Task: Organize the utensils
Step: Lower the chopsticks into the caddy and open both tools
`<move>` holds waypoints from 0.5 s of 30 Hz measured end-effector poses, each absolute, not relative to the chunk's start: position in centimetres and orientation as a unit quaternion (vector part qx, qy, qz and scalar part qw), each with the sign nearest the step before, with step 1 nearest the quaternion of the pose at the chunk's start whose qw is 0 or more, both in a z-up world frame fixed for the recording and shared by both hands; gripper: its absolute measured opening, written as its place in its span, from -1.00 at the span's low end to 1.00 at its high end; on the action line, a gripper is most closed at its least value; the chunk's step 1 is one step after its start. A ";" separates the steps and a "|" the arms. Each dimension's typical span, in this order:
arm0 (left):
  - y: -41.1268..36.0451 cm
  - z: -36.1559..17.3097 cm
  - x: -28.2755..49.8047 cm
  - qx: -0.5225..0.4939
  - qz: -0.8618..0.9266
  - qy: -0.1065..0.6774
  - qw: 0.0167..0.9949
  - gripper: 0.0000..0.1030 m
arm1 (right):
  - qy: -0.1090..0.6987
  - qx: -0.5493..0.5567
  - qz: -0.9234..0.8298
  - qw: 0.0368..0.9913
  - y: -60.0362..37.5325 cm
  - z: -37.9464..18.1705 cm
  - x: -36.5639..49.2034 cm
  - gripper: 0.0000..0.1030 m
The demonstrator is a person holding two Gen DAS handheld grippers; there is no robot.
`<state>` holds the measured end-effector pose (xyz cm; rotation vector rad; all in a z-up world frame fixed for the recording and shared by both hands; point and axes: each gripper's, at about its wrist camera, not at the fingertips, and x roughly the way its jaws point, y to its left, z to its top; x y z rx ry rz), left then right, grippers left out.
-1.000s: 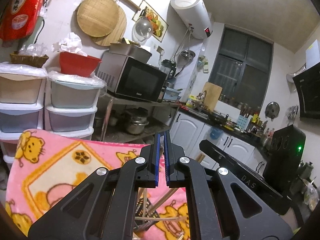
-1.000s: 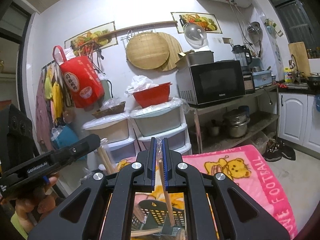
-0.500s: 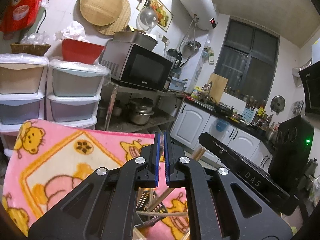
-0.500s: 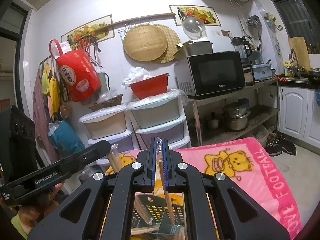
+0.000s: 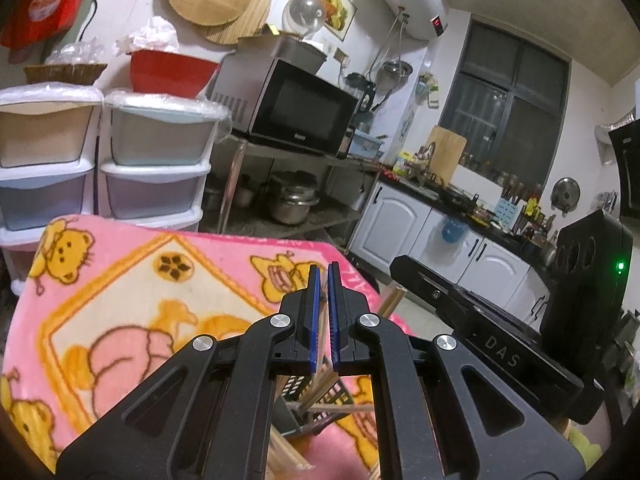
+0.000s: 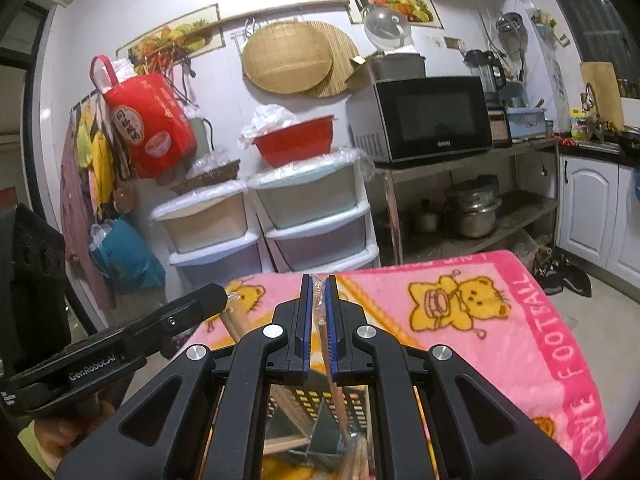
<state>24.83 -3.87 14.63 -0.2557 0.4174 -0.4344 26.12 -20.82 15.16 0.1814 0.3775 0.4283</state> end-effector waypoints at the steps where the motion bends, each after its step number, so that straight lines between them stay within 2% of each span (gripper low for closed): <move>1: -3.8 14.4 24.9 -0.126 -0.212 0.209 0.946 -0.96 | 0.191 0.090 0.210 0.955 -20.8 14.9 26.2 -0.86; 4: -3.5 13.7 25.1 -0.129 -0.208 0.220 0.944 -0.96 | 0.203 0.091 0.205 0.953 -21.0 14.2 26.3 -0.85; 6: -3.4 13.4 25.1 -0.130 -0.208 0.224 0.943 -0.96 | 0.210 0.093 0.202 0.952 -21.1 13.8 26.2 -0.69; 9: -3.1 13.0 25.0 -0.131 -0.207 0.234 0.941 -0.95 | 0.216 0.096 0.201 0.951 -21.5 13.4 26.1 -0.60; 12: -2.9 12.7 24.8 -0.135 -0.206 0.241 0.939 -0.68 | 0.220 0.097 0.198 0.950 -21.9 13.2 25.8 -0.51; 15: -2.7 12.5 24.5 -0.137 -0.207 0.243 0.938 -0.54 | 0.222 0.096 0.192 0.951 -22.3 13.1 25.4 -0.40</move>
